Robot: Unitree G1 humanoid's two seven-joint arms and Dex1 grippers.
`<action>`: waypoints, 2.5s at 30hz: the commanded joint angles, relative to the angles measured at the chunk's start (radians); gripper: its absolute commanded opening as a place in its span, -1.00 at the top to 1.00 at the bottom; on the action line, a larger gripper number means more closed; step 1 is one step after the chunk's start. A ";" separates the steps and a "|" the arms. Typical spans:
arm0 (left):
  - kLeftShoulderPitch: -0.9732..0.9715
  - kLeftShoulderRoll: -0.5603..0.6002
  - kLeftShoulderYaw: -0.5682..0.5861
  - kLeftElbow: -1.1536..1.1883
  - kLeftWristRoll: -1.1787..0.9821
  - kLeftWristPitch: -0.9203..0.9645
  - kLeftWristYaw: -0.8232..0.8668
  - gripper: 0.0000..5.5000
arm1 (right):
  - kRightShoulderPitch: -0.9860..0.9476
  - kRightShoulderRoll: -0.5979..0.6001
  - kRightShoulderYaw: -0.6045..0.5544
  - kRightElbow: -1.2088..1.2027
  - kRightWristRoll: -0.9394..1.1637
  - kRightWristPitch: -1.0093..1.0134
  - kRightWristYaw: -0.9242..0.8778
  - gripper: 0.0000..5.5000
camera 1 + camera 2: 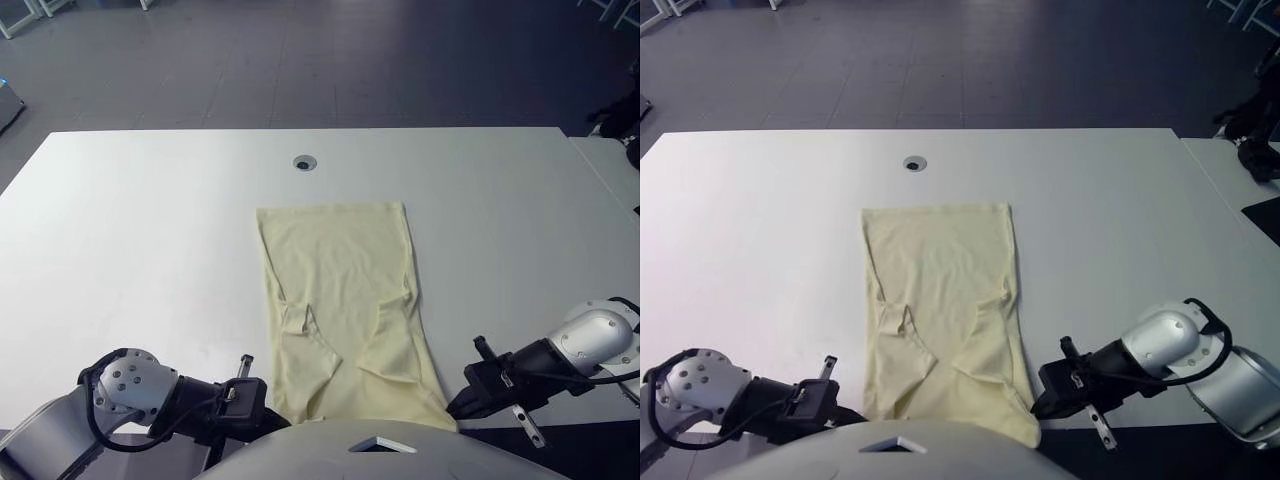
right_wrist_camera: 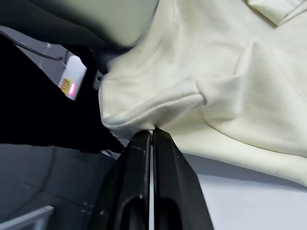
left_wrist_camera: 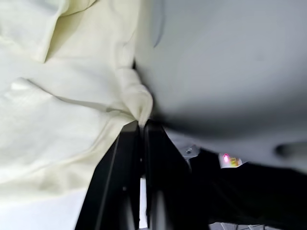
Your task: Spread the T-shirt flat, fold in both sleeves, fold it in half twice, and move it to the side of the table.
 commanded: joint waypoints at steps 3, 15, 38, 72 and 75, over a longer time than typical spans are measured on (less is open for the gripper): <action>-0.134 -0.003 0.007 0.041 -0.079 0.075 -0.026 1.00 | -0.134 0.012 0.013 0.046 0.058 0.075 0.043 0.99; -0.531 -0.064 -0.042 0.292 -0.074 0.124 -0.098 1.00 | -0.598 0.195 0.188 0.322 -0.022 0.116 0.128 0.99; -1.097 -0.349 -0.170 1.002 0.218 -0.060 -0.184 1.00 | -1.070 0.547 0.257 0.955 -0.193 0.034 0.109 0.99; -1.459 -0.621 -0.020 1.705 0.460 -0.537 0.138 1.00 | -1.376 0.768 0.138 1.726 -0.428 -0.280 -0.146 0.99; -1.489 -0.633 -0.027 1.769 0.493 -0.569 0.183 1.00 | -1.392 0.781 0.127 1.764 -0.444 -0.291 -0.189 0.99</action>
